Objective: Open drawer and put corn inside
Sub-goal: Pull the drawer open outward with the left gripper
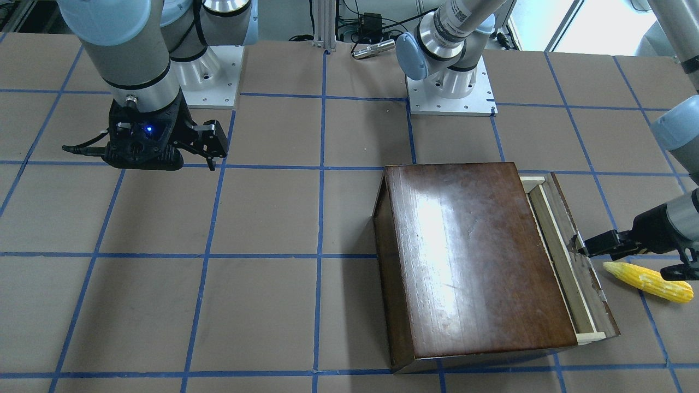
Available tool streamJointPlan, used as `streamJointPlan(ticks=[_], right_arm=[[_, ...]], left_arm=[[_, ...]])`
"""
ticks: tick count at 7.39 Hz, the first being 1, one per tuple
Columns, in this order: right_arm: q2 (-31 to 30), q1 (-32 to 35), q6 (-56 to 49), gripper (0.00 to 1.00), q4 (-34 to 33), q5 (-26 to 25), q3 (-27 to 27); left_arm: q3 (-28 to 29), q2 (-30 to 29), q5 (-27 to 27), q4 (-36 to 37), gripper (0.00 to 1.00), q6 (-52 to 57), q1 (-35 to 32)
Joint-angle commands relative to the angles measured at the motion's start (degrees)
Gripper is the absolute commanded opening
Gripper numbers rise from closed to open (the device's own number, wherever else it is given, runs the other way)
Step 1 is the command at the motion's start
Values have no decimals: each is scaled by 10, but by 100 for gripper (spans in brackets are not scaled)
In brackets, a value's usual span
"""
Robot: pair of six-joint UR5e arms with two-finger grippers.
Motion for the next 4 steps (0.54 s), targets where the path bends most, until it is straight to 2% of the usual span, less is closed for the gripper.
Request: streamJointPlan(ticks=[1, 4], right_arm=[[0, 0, 0, 100, 0, 0, 0], [0, 0, 0, 100, 0, 0, 0]], left_arm=[[1, 0, 1, 3, 100, 0, 4], [6, 2, 25, 4, 100, 1, 5]])
